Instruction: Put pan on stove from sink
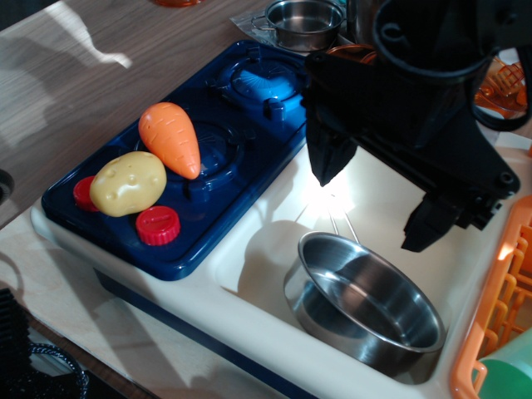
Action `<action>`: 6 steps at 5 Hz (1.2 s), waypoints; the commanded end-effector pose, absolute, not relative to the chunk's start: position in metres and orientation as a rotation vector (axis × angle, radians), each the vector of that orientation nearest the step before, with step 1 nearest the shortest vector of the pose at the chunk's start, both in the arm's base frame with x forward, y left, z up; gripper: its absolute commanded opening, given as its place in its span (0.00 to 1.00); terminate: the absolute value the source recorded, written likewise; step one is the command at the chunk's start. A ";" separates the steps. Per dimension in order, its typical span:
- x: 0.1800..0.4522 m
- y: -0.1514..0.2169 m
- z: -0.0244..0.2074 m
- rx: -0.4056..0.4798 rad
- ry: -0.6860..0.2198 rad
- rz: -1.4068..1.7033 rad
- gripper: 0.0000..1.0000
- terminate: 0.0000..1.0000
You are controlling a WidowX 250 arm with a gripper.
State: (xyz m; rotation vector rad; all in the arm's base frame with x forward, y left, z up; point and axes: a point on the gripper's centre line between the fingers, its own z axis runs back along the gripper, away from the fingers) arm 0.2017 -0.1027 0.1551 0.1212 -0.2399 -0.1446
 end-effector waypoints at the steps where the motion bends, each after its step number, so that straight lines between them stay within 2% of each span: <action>1: 0.202 -0.103 0.155 0.121 -0.240 -0.145 1.00 0.00; 2: 0.198 -0.103 0.154 0.202 -0.278 -0.044 1.00 0.00; 3: 0.194 -0.103 0.148 0.212 -0.309 0.044 1.00 0.00; 5: 0.183 -0.093 0.139 0.221 -0.266 0.176 1.00 0.00; 6: 0.181 -0.084 0.133 0.197 -0.252 0.217 1.00 0.00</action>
